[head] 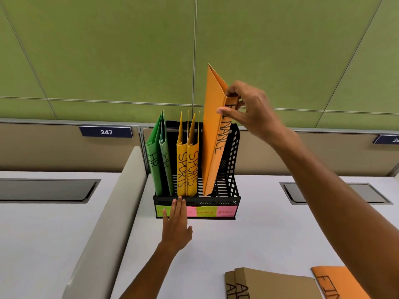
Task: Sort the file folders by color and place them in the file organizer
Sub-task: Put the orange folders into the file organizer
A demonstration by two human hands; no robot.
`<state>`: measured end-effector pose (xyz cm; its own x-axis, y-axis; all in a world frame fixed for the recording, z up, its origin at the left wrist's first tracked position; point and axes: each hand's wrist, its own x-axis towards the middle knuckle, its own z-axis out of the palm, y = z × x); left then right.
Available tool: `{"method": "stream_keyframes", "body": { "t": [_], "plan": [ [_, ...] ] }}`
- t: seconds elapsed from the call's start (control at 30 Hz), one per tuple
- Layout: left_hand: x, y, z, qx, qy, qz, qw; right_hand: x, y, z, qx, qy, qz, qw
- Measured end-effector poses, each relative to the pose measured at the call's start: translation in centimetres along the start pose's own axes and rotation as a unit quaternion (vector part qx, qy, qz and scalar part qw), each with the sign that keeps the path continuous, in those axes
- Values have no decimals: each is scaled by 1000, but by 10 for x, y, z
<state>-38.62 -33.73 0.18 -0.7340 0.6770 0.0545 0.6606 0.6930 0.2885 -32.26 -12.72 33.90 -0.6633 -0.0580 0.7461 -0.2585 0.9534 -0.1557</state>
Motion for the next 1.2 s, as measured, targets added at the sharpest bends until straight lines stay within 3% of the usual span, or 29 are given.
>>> {"method": "stream_keyframes", "body": {
  "t": [0.23, 0.5, 0.7, 0.97, 1.2],
  "plan": [
    [1, 4, -1, 21, -8, 0, 1000, -40, 17, 55, -18, 13, 31, 999],
    [3, 3, -8, 15, -32, -9, 999, -94, 20, 114, -49, -22, 66, 996],
    [-11, 5, 2, -34, 11, -26, 999, -110, 14, 124, -15, -39, 140, 989],
    [-37, 30, 7, -52, 61, -4, 997, -126, 0, 130, -39, -103, 166, 980],
    [-64, 54, 6, -40, 66, -16, 997, -191, -23, 128, -19, -68, 189, 979]
  ]
}}
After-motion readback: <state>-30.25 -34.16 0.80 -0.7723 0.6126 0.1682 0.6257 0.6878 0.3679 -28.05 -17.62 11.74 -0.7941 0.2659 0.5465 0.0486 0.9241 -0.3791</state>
